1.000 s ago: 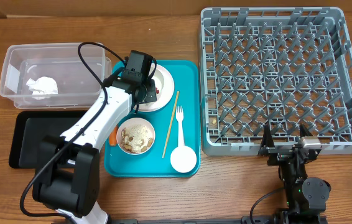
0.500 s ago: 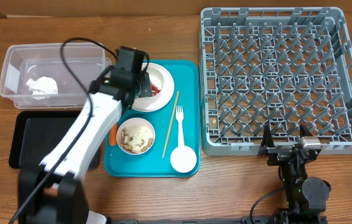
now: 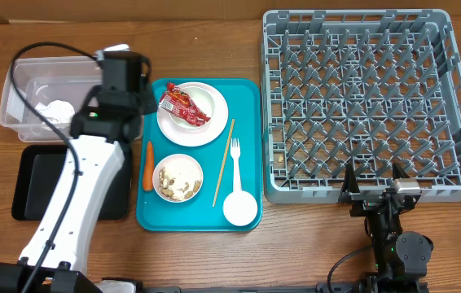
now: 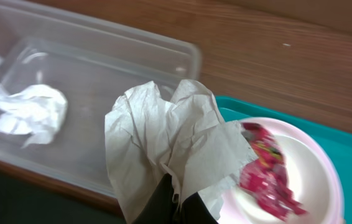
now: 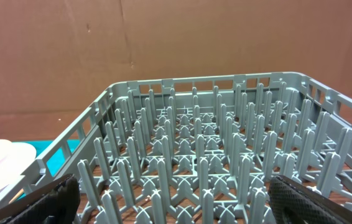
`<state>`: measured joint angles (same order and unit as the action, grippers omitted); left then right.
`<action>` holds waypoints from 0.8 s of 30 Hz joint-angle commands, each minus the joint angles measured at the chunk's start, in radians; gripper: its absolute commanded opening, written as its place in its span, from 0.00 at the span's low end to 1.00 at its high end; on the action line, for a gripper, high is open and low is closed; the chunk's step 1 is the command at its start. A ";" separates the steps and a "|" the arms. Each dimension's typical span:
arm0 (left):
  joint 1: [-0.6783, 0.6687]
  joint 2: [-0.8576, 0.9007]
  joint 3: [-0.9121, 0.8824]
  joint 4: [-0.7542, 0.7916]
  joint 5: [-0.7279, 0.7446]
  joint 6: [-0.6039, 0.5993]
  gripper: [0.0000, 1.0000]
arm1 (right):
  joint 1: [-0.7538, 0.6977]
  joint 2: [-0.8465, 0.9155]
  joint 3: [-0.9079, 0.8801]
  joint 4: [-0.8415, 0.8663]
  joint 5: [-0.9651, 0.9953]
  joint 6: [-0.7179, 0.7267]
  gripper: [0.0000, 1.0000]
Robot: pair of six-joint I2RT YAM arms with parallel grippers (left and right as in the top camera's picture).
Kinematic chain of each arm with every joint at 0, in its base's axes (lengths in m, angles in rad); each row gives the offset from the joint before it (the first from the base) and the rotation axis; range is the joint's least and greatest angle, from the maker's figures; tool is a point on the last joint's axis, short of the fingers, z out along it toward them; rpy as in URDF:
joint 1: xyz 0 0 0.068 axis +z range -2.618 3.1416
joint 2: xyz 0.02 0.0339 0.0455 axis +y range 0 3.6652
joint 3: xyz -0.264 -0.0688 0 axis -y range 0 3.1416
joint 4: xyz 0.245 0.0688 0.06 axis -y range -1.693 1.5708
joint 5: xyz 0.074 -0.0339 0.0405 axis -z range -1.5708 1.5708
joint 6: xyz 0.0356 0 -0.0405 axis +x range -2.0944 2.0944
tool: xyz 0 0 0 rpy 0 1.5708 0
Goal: Sort waste into correct bins and load items into the dishwasher
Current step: 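Carry the tissue left and drop it into the clear bin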
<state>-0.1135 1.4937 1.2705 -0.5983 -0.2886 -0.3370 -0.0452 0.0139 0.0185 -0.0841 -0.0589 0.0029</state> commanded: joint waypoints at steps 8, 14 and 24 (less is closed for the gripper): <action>0.210 0.026 0.017 -0.006 0.034 0.019 0.04 | -0.005 -0.011 -0.011 0.003 0.013 -0.004 1.00; 0.274 0.080 0.017 -0.006 0.047 0.020 0.04 | -0.005 -0.011 -0.011 0.003 0.013 -0.004 1.00; 0.284 0.218 0.017 0.017 0.053 0.020 0.07 | -0.005 -0.011 -0.011 0.003 0.013 -0.004 1.00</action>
<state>0.1661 1.6699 1.2705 -0.5934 -0.2451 -0.3351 -0.0452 0.0139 0.0185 -0.0837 -0.0586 0.0032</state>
